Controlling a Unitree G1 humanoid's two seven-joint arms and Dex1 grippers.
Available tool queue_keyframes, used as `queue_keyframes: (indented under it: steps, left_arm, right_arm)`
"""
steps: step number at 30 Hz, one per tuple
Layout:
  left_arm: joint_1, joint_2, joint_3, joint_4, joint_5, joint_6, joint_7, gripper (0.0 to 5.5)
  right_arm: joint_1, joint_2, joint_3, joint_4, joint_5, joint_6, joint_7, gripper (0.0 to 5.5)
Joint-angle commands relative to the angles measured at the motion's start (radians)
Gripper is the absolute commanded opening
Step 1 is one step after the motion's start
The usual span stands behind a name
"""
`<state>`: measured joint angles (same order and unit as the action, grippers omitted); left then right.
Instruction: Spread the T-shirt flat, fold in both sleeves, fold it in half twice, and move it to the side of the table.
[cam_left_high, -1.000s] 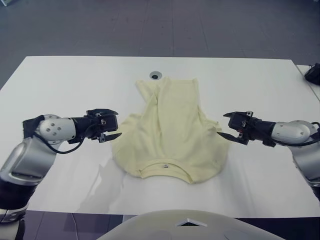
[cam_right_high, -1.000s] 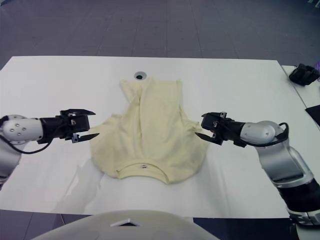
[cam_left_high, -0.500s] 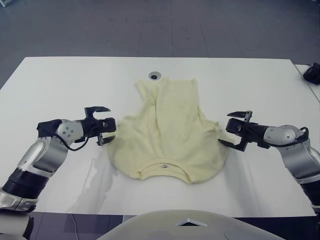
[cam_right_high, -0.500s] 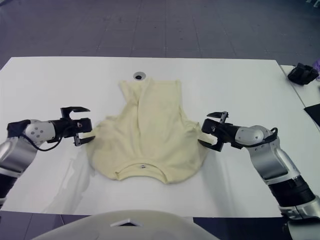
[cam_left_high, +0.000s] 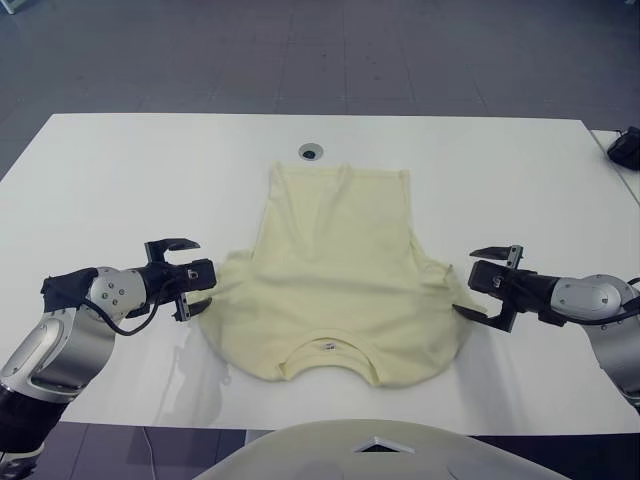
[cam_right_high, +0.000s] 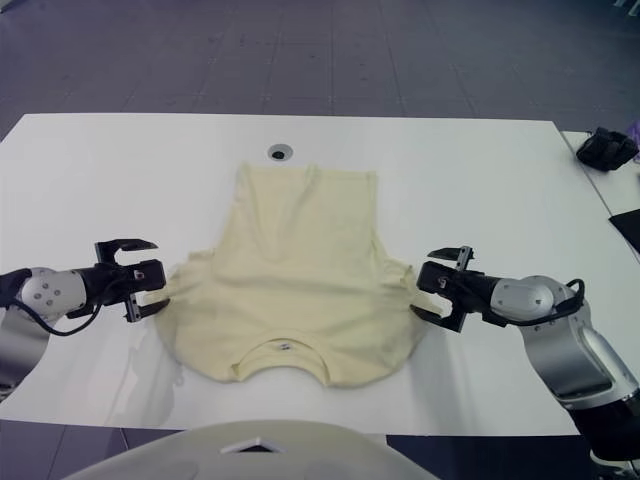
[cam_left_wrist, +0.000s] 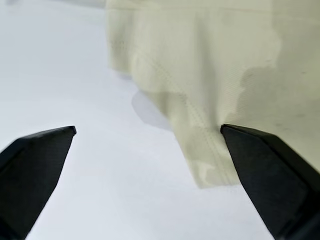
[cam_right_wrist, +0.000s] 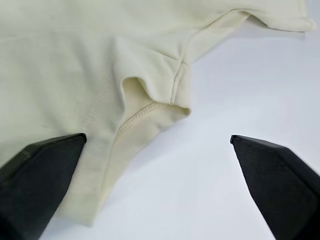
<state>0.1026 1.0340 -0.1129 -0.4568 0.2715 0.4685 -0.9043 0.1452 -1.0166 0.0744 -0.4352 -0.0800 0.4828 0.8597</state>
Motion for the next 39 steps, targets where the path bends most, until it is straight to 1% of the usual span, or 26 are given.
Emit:
queue_keyframes:
  steps: [1, 3, 5, 8, 10, 12, 14, 16, 17, 20, 23, 26, 32, 35, 39]
  left_arm:
    - [0.051, 0.027, 0.004, -0.007, -0.008, 0.023, -0.034, 5.4]
    - [0.046, 0.033, 0.022, -0.012, -0.019, 0.019, -0.04, 5.4]
    - [0.022, 0.023, 0.053, -0.029, -0.053, 0.029, -0.053, 5.4]
    - [-0.034, 0.022, 0.096, -0.034, -0.096, 0.036, -0.068, 5.4]
    - [-0.09, 0.019, 0.104, -0.014, -0.115, 0.035, -0.07, 5.4]
    - [-0.147, 0.013, 0.083, 0.028, -0.113, 0.012, -0.066, 5.4]
    - [-0.216, -0.013, 0.039, 0.084, -0.097, -0.013, -0.052, 5.4]
    - [-0.27, -0.058, -0.01, 0.129, -0.09, -0.019, -0.042, 5.4]
    - [-0.283, -0.073, -0.037, 0.143, -0.084, -0.024, -0.041, 5.4]
    - [-0.313, -0.114, -0.117, 0.17, -0.057, -0.045, -0.04, 5.4]
    - [-0.314, -0.13, -0.154, 0.16, -0.047, -0.044, -0.04, 5.4]
    - [-0.298, -0.128, -0.177, 0.139, -0.042, -0.043, -0.047, 5.4]
    - [-0.269, -0.125, -0.214, 0.134, -0.019, -0.044, -0.047, 5.4]
    - [-0.279, -0.125, -0.226, 0.146, 0.002, -0.046, -0.047, 5.4]
    - [-0.291, -0.128, -0.233, 0.155, 0.008, -0.057, -0.053, 5.4]
  right_arm:
    - [0.058, -0.027, -0.002, -0.003, 0.002, 0.039, 0.028, 5.37]
    - [0.06, -0.034, -0.028, -0.025, 0.018, 0.049, 0.04, 5.37]
    - [0.034, -0.024, -0.079, -0.051, 0.066, 0.074, 0.053, 5.37]
    - [-0.052, -0.009, -0.147, -0.056, 0.135, 0.104, 0.061, 5.37]
    - [-0.158, 0.013, -0.146, -0.019, 0.159, 0.113, 0.045, 5.37]
    - [-0.287, 0.043, -0.094, 0.057, 0.144, 0.091, 0.028, 5.37]
    - [-0.446, 0.118, -0.011, 0.198, 0.103, 0.049, 0.002, 5.37]
    - [-0.622, 0.223, 0.098, 0.418, 0.021, -0.034, -0.039, 5.37]
    - [-0.698, 0.28, 0.134, 0.529, -0.002, -0.07, -0.057, 5.37]
    - [-0.91, 0.442, 0.194, 0.916, -0.065, -0.2, -0.138, 5.37]
    - [-1.038, 0.522, 0.215, 1.191, -0.112, -0.3, -0.22, 5.37]
    - [-1.114, 0.562, 0.216, 1.385, -0.139, -0.37, -0.283, 5.37]
    - [-1.174, 0.59, 0.209, 1.638, -0.176, -0.462, -0.366, 5.37]
    - [-1.178, 0.589, 0.209, 1.711, -0.204, -0.49, -0.397, 5.37]
    - [-1.171, 0.586, 0.197, 1.749, -0.222, -0.501, -0.436, 5.37]
